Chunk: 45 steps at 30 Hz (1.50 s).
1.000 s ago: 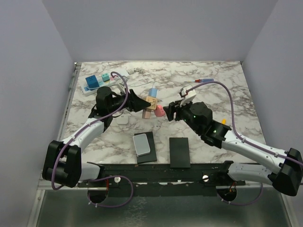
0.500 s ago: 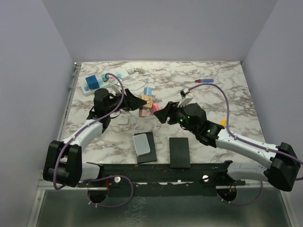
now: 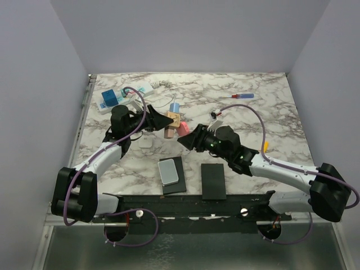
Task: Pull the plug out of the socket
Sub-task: Remove the plug from the socket.
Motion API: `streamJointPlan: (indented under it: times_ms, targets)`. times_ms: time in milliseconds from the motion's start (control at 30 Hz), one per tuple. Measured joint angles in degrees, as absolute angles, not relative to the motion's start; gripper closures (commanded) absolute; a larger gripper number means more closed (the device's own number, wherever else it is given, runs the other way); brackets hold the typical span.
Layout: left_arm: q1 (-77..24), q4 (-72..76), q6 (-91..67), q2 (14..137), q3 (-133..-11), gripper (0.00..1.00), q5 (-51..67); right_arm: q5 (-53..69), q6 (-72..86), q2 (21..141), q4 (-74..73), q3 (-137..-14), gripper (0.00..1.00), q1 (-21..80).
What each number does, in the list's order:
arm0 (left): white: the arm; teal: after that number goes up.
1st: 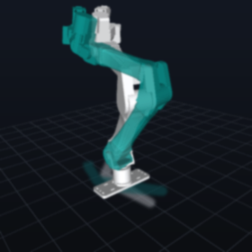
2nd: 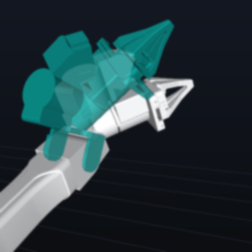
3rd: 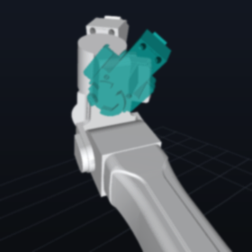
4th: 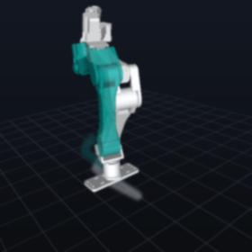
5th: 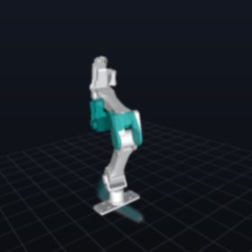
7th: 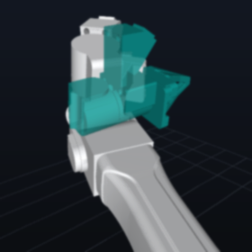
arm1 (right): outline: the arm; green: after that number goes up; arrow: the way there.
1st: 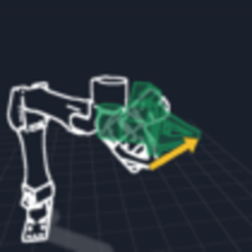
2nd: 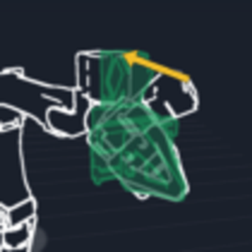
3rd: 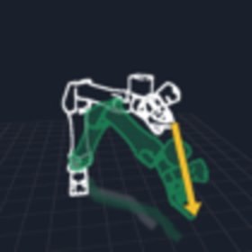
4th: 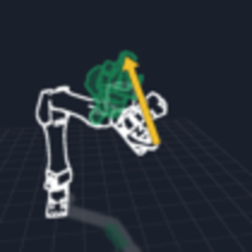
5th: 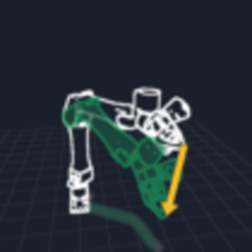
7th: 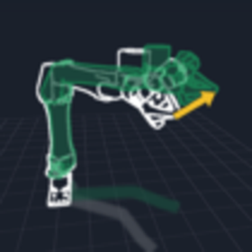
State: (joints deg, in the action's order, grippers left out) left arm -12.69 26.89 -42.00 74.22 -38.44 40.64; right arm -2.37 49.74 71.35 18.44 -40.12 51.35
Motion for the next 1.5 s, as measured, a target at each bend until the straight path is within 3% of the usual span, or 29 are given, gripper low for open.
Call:
streamJointPlan:
  times_ms: [267,800,1500]
  targets:
    - [-12.69,26.92,-42.0,74.22,-38.44,1.0,40.73,-5.17,49.47,74.02,20.25,-40.47,0.59,51.35]
    - [-12.69,26.92,-41.91,74.22,-38.44,1.0,42.78,-18.15,45.67,74.24,15.7,-41.71,0.58,51.35]
    - [-12.45,26.94,-40.84,74.22,-38.44,1.0,43.53,-23.94,38.46,73.82,11.86,-43.4,0.57,51.42]
